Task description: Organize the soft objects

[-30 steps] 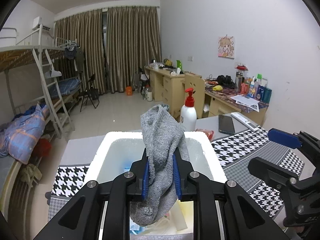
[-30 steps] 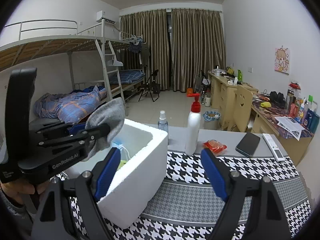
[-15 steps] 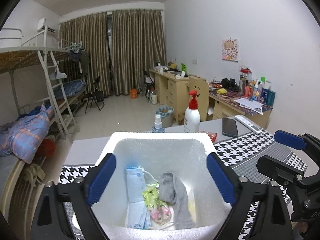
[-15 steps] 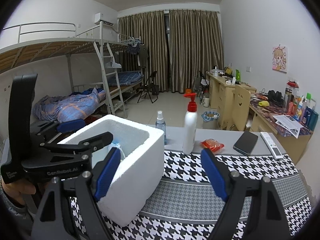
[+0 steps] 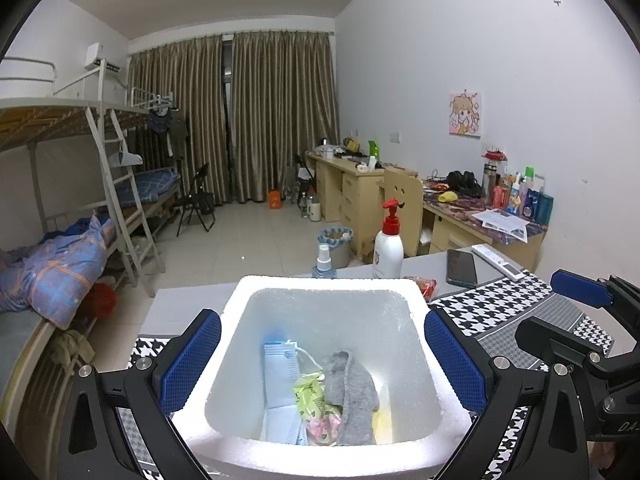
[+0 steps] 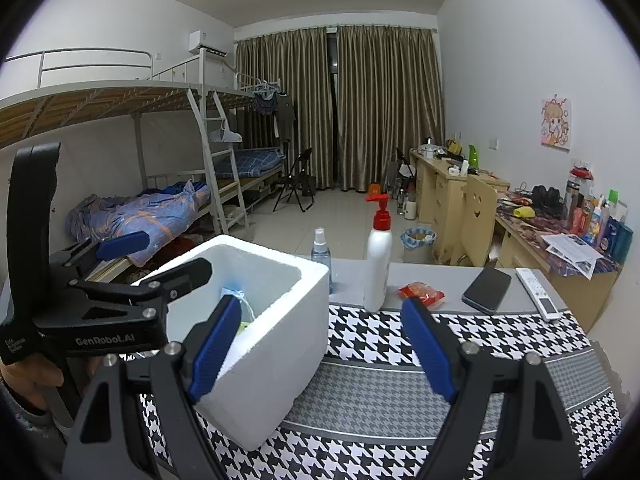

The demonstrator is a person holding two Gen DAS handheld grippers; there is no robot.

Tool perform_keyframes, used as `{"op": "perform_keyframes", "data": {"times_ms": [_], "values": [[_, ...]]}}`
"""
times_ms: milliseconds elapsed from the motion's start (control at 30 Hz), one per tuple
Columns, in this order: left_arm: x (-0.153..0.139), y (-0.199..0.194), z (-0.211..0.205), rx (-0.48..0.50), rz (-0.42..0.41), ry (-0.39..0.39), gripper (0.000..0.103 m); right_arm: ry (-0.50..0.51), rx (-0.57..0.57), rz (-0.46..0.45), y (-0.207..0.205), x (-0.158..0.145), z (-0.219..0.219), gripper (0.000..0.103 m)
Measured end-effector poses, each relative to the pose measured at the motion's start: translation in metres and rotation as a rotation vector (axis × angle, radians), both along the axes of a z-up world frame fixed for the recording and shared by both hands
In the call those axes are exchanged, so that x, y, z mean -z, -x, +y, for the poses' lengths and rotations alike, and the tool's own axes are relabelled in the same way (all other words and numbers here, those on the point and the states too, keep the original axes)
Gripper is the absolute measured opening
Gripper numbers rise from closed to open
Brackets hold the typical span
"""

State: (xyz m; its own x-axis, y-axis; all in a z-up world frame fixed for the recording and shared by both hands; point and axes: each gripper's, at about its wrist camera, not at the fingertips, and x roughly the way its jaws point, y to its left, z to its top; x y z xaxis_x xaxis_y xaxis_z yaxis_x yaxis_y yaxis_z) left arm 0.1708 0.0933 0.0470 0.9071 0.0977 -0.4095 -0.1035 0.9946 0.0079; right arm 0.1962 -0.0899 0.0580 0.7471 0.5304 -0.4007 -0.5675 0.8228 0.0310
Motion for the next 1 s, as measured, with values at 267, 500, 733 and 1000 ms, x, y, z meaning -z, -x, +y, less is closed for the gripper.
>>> {"op": "perform_keyframes", "data": {"times_ms": [267,500,733,1000], "values": [[-0.004,0.01,0.001,-0.003,-0.022,0.002,0.102,-0.011,0.008,-0.013,0.005,-0.005,-0.003,0.094],[-0.01,0.023,0.0,-0.015,-0.047,-0.003,0.102,-0.019,0.016,-0.036,0.014,-0.009,-0.005,0.1],[-0.016,0.043,-0.004,-0.03,-0.076,-0.013,0.102,-0.026,0.008,-0.058,0.027,-0.014,-0.009,0.101],[-0.024,0.071,-0.011,-0.055,-0.12,-0.021,0.102,-0.047,-0.008,-0.09,0.048,-0.021,-0.017,0.101]]}}
